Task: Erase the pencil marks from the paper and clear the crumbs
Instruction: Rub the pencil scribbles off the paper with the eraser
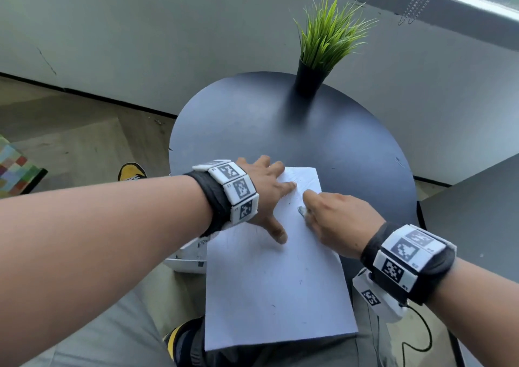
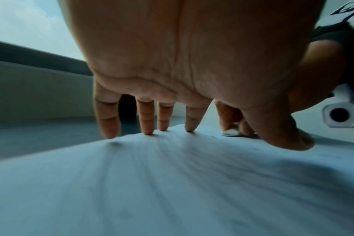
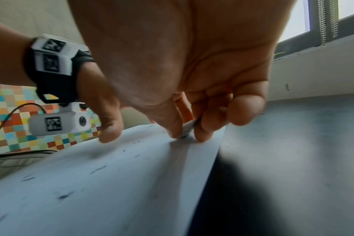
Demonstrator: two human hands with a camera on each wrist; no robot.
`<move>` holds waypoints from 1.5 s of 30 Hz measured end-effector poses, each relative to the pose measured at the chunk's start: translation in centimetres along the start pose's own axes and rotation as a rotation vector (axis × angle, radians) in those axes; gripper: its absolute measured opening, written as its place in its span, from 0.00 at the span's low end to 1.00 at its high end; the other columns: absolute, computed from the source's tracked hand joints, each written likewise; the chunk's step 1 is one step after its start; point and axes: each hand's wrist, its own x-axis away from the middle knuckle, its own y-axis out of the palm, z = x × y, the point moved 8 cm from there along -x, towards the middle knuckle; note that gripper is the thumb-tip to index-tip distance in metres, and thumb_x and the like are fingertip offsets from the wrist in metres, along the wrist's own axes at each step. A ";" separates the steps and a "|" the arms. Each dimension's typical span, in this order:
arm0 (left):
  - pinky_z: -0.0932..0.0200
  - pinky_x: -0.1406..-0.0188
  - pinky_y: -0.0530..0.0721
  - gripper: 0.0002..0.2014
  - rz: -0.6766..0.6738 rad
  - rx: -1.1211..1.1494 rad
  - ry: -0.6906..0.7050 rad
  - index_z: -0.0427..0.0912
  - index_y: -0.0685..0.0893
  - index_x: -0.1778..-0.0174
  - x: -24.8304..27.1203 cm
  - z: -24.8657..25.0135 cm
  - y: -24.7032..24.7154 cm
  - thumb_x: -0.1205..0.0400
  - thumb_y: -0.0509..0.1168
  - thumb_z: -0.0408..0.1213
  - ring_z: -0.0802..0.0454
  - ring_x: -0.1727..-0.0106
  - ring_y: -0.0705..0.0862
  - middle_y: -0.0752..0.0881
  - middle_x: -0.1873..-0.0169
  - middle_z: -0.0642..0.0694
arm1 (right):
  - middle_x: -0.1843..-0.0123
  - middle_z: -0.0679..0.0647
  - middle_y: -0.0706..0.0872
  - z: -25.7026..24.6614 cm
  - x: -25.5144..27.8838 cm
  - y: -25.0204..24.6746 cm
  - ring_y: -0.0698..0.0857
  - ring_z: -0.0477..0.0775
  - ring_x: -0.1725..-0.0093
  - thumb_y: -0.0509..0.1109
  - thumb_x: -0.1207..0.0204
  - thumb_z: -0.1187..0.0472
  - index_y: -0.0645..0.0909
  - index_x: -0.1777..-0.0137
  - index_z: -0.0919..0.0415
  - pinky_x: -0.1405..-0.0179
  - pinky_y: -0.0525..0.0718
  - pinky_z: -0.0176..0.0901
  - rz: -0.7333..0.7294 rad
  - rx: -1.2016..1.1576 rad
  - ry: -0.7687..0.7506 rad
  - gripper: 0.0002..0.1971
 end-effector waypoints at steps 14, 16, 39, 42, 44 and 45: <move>0.10 0.34 0.60 0.72 -0.157 0.018 0.006 0.60 0.31 0.15 -1.1 -1.6 2.0 0.47 0.64 0.86 0.37 0.13 0.36 0.30 0.17 0.65 | 0.51 0.55 0.82 -1.1 -2.6 -1.9 0.84 0.67 0.55 0.55 0.18 0.57 0.61 0.46 0.51 0.63 0.81 0.53 -0.046 0.021 -0.017 0.05; 0.10 0.35 0.60 0.72 -0.167 0.008 0.005 0.60 0.31 0.16 -1.1 -1.6 2.2 0.47 0.63 0.86 0.36 0.13 0.35 0.29 0.17 0.65 | 0.56 0.51 0.77 -4.3 -0.4 -0.4 0.83 0.67 0.57 0.56 0.20 0.59 0.59 0.48 0.49 0.67 0.81 0.53 -0.133 0.038 -0.168 0.08; 0.18 0.30 0.64 0.71 -0.206 -0.038 -0.009 0.52 0.31 0.14 -0.2 -0.7 1.0 0.39 0.69 0.80 0.30 0.14 0.37 0.32 0.14 0.56 | 0.58 0.48 0.70 -2.3 -1.5 -0.4 0.78 0.64 0.61 0.55 0.16 0.58 0.51 0.55 0.47 0.61 0.84 0.57 -0.116 0.019 -0.145 0.13; 0.18 0.31 0.64 0.71 -0.199 -0.047 -0.007 0.51 0.32 0.13 -0.2 -0.6 1.0 0.39 0.69 0.80 0.30 0.14 0.37 0.32 0.14 0.55 | 0.60 0.48 0.69 -0.3 -2.6 -1.2 0.81 0.66 0.59 0.54 0.15 0.57 0.55 0.53 0.50 0.61 0.83 0.57 -0.051 0.019 -0.069 0.09; 0.18 0.31 0.64 0.71 -0.211 -0.055 -0.007 0.50 0.32 0.13 -0.1 -0.6 1.2 0.39 0.69 0.80 0.29 0.14 0.37 0.31 0.14 0.54 | 0.57 0.49 0.69 -2.8 -1.4 -0.5 0.81 0.66 0.59 0.55 0.18 0.61 0.58 0.47 0.51 0.63 0.83 0.56 -0.082 0.024 -0.158 0.07; 0.17 0.31 0.65 0.71 -0.215 -0.058 -0.006 0.50 0.31 0.14 -0.1 -0.6 1.3 0.39 0.68 0.80 0.28 0.15 0.37 0.31 0.14 0.54 | 0.57 0.50 0.70 -4.2 -0.3 0.3 0.80 0.65 0.59 0.56 0.20 0.63 0.59 0.47 0.52 0.65 0.82 0.56 -0.138 0.028 -0.219 0.09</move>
